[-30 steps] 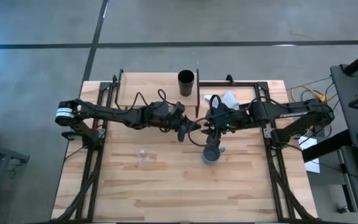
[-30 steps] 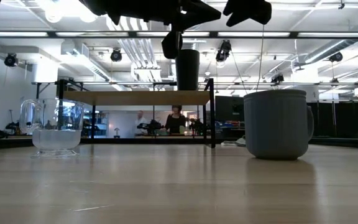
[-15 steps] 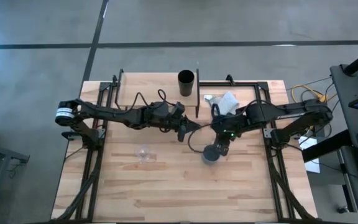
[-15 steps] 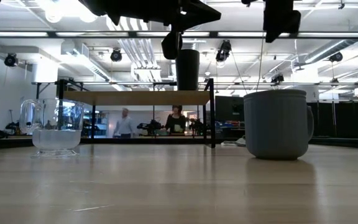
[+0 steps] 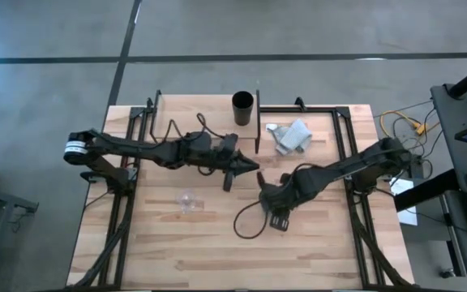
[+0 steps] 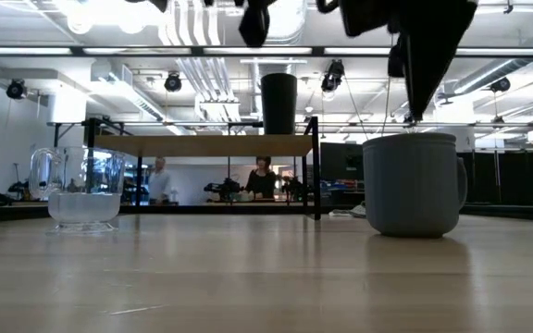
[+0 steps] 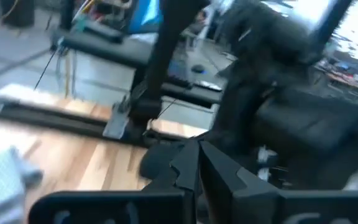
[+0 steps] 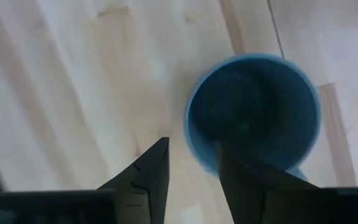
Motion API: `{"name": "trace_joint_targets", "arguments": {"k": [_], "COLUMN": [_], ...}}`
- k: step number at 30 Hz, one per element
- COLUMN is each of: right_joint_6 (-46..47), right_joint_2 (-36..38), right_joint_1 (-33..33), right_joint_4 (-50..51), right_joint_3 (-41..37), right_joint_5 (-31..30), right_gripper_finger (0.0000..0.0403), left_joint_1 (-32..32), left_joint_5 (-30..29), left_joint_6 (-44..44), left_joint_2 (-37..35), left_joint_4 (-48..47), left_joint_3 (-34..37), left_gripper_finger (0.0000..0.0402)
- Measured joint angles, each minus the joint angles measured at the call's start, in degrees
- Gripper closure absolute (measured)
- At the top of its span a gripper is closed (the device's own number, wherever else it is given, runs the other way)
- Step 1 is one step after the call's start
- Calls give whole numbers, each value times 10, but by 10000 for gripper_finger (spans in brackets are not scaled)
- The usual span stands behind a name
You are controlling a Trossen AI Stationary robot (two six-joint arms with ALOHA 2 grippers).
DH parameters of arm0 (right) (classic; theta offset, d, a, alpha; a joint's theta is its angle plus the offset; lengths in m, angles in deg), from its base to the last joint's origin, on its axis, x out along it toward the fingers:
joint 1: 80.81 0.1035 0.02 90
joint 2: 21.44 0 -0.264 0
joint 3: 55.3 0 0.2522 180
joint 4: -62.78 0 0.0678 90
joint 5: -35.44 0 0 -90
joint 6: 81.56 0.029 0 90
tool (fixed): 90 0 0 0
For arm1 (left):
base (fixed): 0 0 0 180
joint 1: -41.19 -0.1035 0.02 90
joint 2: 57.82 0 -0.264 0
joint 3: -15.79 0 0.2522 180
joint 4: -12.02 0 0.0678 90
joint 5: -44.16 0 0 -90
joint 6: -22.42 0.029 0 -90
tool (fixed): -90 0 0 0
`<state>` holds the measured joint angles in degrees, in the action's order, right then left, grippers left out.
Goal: Stack small to large cups/mugs on shelf
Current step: Put the blue mug on the shelf
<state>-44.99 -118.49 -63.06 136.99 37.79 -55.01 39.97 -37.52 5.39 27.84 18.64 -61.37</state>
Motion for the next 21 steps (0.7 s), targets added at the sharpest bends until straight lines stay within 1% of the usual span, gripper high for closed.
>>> {"name": "trace_joint_targets", "arguments": {"k": [3, 7, 12, 16, 18, 21], "right_joint_6": [-2, -6, -6, -7, -10, -8], "right_joint_2": [-26, -50, -71, -84, -89, -95], "right_joint_1": [1, 1, 1, -1, -5, -13], "right_joint_4": [0, 1, 8, 6, 5, 4], "right_joint_3": [13, 21, 18, 18, 18, 18], "right_joint_5": [-13, -25, -28, -57, -58, -57], "right_gripper_finger": [280, 280, 280, 284, 300, 351], "left_joint_1": [2, 1, 1, 1, 1, 1], "left_joint_5": [0, -3, -2, -3, -3, -3], "left_joint_6": [26, 28, 30, 30, 30, 30], "left_joint_2": [-27, -60, -102, -137, -155, -183], "left_joint_4": [-4, -5, -34, -64, -74, -92], "left_joint_3": [0, 0, 0, 1, 1, 1], "left_gripper_finger": [402, 402, 402, 402, 402, 402]}}
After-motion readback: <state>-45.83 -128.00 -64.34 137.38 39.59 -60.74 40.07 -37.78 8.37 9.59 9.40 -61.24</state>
